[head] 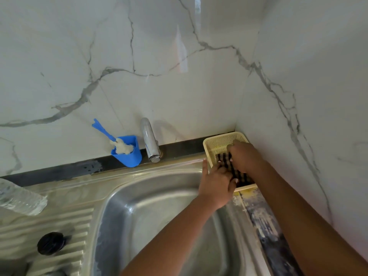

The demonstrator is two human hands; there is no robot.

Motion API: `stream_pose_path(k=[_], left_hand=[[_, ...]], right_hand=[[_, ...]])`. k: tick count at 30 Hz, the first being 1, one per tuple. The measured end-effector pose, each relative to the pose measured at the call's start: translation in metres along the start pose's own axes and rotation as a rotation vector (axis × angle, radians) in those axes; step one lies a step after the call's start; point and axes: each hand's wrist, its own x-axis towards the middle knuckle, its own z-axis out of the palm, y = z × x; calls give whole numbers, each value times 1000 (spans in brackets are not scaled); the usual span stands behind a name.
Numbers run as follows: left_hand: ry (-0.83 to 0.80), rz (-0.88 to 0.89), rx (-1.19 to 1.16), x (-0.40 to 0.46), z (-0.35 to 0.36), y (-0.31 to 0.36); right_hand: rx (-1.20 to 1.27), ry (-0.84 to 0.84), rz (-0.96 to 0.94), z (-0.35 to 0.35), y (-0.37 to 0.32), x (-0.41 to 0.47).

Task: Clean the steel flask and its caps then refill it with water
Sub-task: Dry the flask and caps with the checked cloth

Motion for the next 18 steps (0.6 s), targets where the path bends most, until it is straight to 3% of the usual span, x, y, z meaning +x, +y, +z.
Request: stream_pose_path(k=[4,6,9,14,18], left_hand=[[421,-84,-391,-28,-6,-7],[479,-197,-602,-47,-17,-10],[410,-414,-892,-82,-35,-14],[217,-565,-1356,-158,-58,-15],[220,-596,-1617,-207,-69,-21]], right_hand=[[238,186,56,-29,-14,-43],[397,295,91,-41,-27,-66],[648,378,124,-50,-49,-96],[1388,145,240,-50,-107,-136],[1777,-145,277,-35,-156,-158]])
